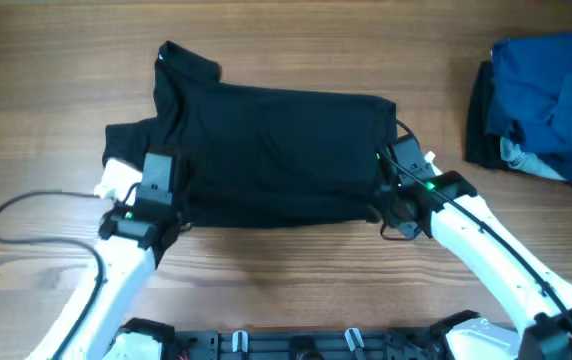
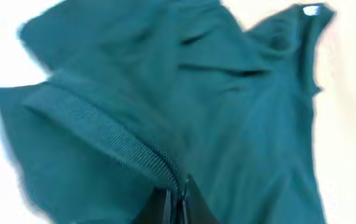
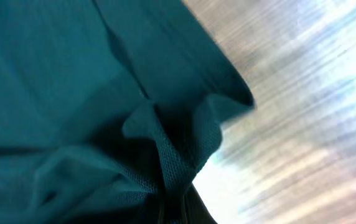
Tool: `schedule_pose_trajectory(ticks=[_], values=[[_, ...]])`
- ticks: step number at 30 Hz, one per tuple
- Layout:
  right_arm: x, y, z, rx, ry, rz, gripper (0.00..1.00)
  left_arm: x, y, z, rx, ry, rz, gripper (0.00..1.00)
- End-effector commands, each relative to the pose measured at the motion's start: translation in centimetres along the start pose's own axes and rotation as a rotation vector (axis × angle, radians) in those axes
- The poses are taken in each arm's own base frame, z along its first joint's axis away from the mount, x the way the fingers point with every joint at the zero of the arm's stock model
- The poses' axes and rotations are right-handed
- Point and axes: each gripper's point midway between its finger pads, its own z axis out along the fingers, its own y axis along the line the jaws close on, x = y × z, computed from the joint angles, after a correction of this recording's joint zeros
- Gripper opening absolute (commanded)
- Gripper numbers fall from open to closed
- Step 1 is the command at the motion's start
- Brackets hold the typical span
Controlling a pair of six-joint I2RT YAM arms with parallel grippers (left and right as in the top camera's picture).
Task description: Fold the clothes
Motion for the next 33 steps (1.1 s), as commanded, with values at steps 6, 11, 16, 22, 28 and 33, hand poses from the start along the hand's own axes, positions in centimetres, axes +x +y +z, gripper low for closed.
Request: schedule_pose_trajectory(ticks=[6,11,16,22,28,33], values=[[-3.3,-0.1,2.6,0.050,-0.137,0.039,0.04,-0.6,-2.9,2.0,0.066,-0.070,0.117,0.04],[-4.2,0.4,3.9,0.040,-0.149,0.052,0.04,-0.7,-3.0,2.7,0.057,-0.086,0.117,0.04],[-5.0,1.6,3.8,-0.007,-0.177,0.008,0.58,-0.8,-3.8,2.9,0.089,-0.096,0.104,0.07],[-5.1,3.7,3.2,-0.077,-0.183,-0.252,1.00,-1.5,-6.4,2.3,0.183,-0.140,0.222,0.65],[-3.3,3.5,2.4,-0.092,-0.107,-0.531,0.86,-2.6,-8.3,0.4,0.175,-0.150,0.344,0.99],[-1.9,1.0,2.7,-0.010,-0.024,-0.543,0.70,-3.1,-8.1,-1.0,0.124,-0.125,0.367,0.99]])
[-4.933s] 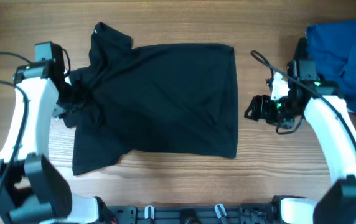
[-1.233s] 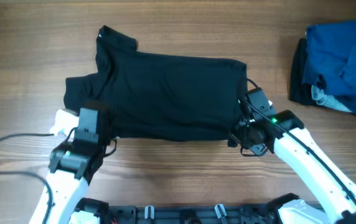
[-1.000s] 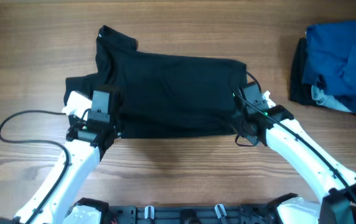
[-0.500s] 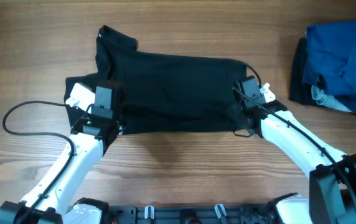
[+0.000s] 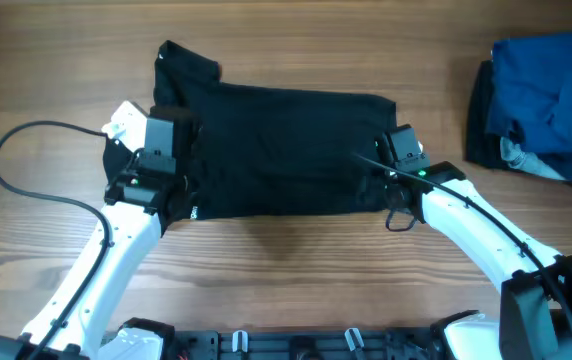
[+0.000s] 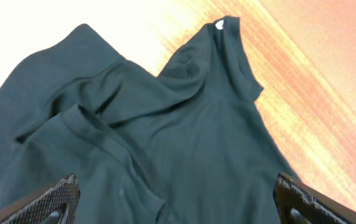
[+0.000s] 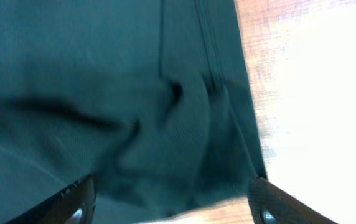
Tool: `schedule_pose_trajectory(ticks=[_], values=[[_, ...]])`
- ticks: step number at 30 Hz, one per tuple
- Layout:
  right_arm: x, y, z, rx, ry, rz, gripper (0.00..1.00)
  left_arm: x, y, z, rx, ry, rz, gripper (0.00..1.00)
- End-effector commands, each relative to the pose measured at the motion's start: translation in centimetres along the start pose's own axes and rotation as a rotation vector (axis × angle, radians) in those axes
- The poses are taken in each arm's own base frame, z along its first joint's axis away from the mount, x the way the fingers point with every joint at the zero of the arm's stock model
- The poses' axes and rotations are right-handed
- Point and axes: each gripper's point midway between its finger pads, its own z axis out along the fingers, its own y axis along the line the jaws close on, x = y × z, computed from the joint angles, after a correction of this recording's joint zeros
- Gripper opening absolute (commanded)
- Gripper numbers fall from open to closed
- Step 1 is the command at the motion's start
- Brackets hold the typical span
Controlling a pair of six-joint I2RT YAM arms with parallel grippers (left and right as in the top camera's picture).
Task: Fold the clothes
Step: 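Lower the folded hem onto the shirt and open both grippers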
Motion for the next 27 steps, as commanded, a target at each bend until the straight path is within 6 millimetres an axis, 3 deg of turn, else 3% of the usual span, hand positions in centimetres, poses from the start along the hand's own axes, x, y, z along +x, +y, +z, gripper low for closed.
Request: schedule_pose_trajectory(ticks=[1,5,15,24,27], values=[[0.1,0.2,-0.4,-0.019,0.003,-0.041,0.63,-1.2,-0.5,-1.2,0.006,-0.023,0.030,0.99],[-0.9,0.8,-0.5,-0.043,-0.038,-0.039,0.39,-0.9,-0.1,-1.2,-0.011,-0.012,0.038,0.98],[-0.8,0.9,0.0,-0.058,-0.047,-0.037,0.34,-0.6,0.3,-1.2,-0.026,-0.001,0.046,1.00],[0.4,0.8,0.6,-0.070,-0.016,-0.014,0.06,-0.5,0.5,-1.2,-0.032,0.003,0.049,0.99],[-0.5,1.3,0.6,-0.091,-0.052,-0.014,0.04,-0.4,0.6,-1.1,-0.036,0.006,0.052,0.99]])
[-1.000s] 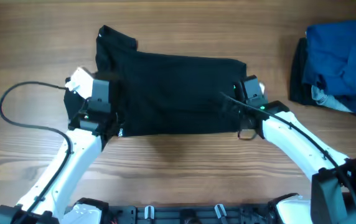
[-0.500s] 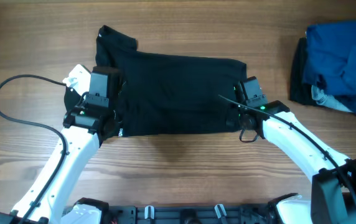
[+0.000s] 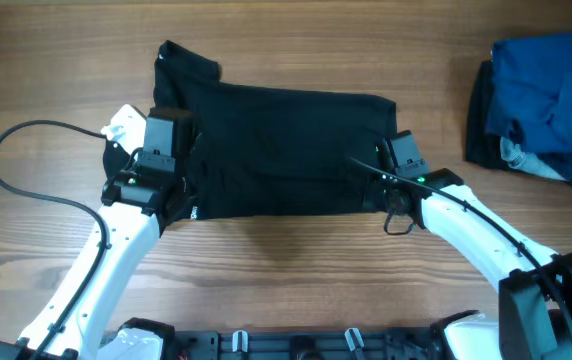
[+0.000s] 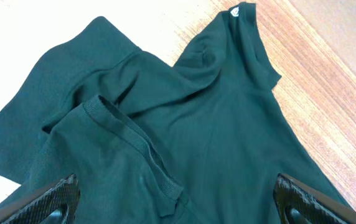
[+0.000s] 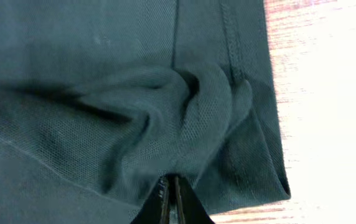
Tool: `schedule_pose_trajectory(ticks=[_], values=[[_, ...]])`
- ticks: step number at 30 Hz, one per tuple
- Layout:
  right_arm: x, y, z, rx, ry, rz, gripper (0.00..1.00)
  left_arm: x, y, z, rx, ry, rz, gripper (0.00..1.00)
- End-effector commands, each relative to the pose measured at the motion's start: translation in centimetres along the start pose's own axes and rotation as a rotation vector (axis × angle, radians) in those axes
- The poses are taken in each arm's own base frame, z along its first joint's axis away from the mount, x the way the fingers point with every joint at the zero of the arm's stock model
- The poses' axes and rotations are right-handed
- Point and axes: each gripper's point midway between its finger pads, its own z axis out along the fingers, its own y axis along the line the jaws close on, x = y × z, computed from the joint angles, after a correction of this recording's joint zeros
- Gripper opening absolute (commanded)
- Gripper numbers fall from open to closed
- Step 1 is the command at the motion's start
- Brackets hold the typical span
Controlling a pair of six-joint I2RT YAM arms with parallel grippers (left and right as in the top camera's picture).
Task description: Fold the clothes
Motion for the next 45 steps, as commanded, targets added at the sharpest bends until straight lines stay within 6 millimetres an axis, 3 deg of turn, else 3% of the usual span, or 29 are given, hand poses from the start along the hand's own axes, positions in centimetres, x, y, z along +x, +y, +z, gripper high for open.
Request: schedule_pose_trajectory(ticks=[1,7,11,12,14,15,17,20,27,33,35,39,45], values=[[-1.3,0.9,-0.3,-0.044,-0.056,0.003,0.04,-0.8,-0.4,-0.6,0.008,-0.026,0.013,0.99],[-5.4,2.4,-1.9,-0.076,-0.186,0.007,0.04,-0.8,-0.4,-0.6,0.008,-0.026,0.013,0.99],[-3.5,2.0,-1.7,-0.067,-0.101,-0.003,0.05,-0.8,-0.3,-0.6,0.007,-0.025,0.013,0.99],[-2.8,1.9,-1.6,-0.066,-0.070,-0.017,0.15,-0.8,-0.3,-0.6,0.007,-0.025,0.014,0.99],[-1.3,1.8,-1.5,-0.072,-0.005,-0.045,0.51,-0.8,-0.3,-0.6,0.007,-0.025,0.014,0.99],[-0.6,1.6,-1.5,-0.066,0.021,-0.046,0.58,-0.8,-0.3,-0.6,0.007,-0.025,0.014,0.99],[0.4,1.1,-1.2,-0.052,0.058,-0.020,0.63,-0.8,-0.3,-0.6,0.007,-0.025,0.014,0.99],[0.5,0.8,-0.9,-0.042,0.050,0.004,0.64,-0.8,-0.3,-0.6,0.007,-0.025,0.014,0.99],[1.0,0.4,0.4,-0.035,0.042,0.057,0.55,-0.9,-0.3,-0.6,0.005,-0.028,0.013,0.99],[0.7,0.6,0.6,-0.048,0.020,0.079,0.14,-0.9,-0.3,-0.6,0.004,-0.028,0.013,0.99],[0.3,0.8,0.6,-0.057,0.004,0.079,0.04,-0.9,-0.3,-0.6,0.004,-0.028,0.013,0.99],[-1.1,1.0,0.3,-0.056,-0.052,0.080,0.04,-0.9,-0.3,-0.6,0.004,-0.029,0.013,0.99],[-5.0,1.5,-1.2,-0.041,-0.179,0.065,0.04,-0.9,-0.3,-0.6,0.005,-0.029,0.012,0.99]])
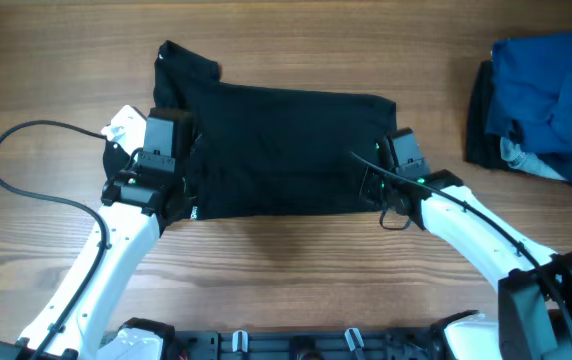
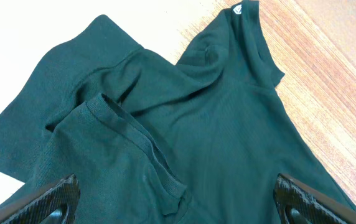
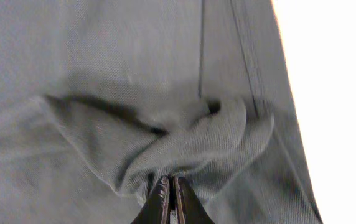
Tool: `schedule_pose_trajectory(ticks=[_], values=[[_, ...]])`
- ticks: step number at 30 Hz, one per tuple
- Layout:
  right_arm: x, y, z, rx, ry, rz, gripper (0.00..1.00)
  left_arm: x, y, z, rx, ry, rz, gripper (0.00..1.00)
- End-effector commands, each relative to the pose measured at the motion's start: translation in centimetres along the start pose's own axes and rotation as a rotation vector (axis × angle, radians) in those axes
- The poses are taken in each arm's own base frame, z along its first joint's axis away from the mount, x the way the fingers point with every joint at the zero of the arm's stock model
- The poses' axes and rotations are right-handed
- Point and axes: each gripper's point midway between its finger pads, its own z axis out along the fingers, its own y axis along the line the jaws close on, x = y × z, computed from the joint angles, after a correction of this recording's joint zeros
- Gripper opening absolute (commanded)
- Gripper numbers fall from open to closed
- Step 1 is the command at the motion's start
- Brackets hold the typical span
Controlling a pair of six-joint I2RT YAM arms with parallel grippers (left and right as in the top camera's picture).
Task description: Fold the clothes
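Note:
The black shirt (image 1: 276,150) lies spread across the middle of the table, collar end at the far left. My left gripper (image 1: 169,158) hovers open over the shirt's left end. In the left wrist view its fingers (image 2: 47,202) stand wide apart above a sleeve hem (image 2: 134,143), and the collar tag (image 2: 237,9) shows at the top. My right gripper (image 1: 384,178) sits at the shirt's right edge. In the right wrist view the right gripper (image 3: 168,194) is shut on a bunched ridge of shirt fabric (image 3: 190,146) beside the stitched hem.
A heap of blue and dark clothes (image 1: 551,105) lies at the far right of the wooden table (image 1: 296,290). A black cable (image 1: 26,170) loops over the table at the left, behind my left arm.
My right gripper stays shut on the bunched fold, and the right wrist view is now much brighter. The left gripper and the shirt's outline are as before.
First both grippers were shut on the shirt's near edge, one at each end. Then both stood open farther in over the shirt's two ends. After that the right gripper was shut on a fold by the right hem, where it still is.

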Motion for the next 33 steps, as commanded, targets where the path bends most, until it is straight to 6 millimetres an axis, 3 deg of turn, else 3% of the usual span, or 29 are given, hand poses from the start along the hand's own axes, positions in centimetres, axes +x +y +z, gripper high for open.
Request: schedule_pose_trajectory(ticks=[1,8,12,13,16,17,25,33], values=[[-3.7,0.5,-0.9,0.009,-0.127,-0.002,0.04,-1.1,-0.5,-0.6,0.012,-0.035,0.005,0.99],[-7.3,-1.6,-1.3,0.014,-0.224,0.030,0.04,-1.1,-0.6,-0.6,0.016,-0.038,0.003,0.99],[-5.0,-1.2,-1.0,-0.082,-0.089,0.031,0.05,-1.1,-0.5,-0.6,0.015,-0.036,0.004,0.99],[-4.2,-1.0,-0.9,-0.095,-0.052,0.031,0.10,-1.1,-0.6,-0.6,0.015,-0.036,0.003,0.99],[-1.8,-0.5,-0.9,-0.122,0.050,0.002,0.47,-1.1,-0.6,-0.6,0.015,-0.036,0.003,0.99],[-1.0,-0.4,-0.9,-0.114,0.075,-0.008,0.50,-1.1,-0.6,-0.6,0.015,-0.036,0.003,0.99],[-0.1,-0.1,-0.7,-0.113,0.094,0.003,0.51,-1.1,-0.6,-0.6,0.015,-0.036,0.003,0.99],[1.5,-0.3,0.9,-0.107,0.142,-0.001,0.30,-1.1,-0.5,-0.6,0.015,-0.036,0.004,0.99]])
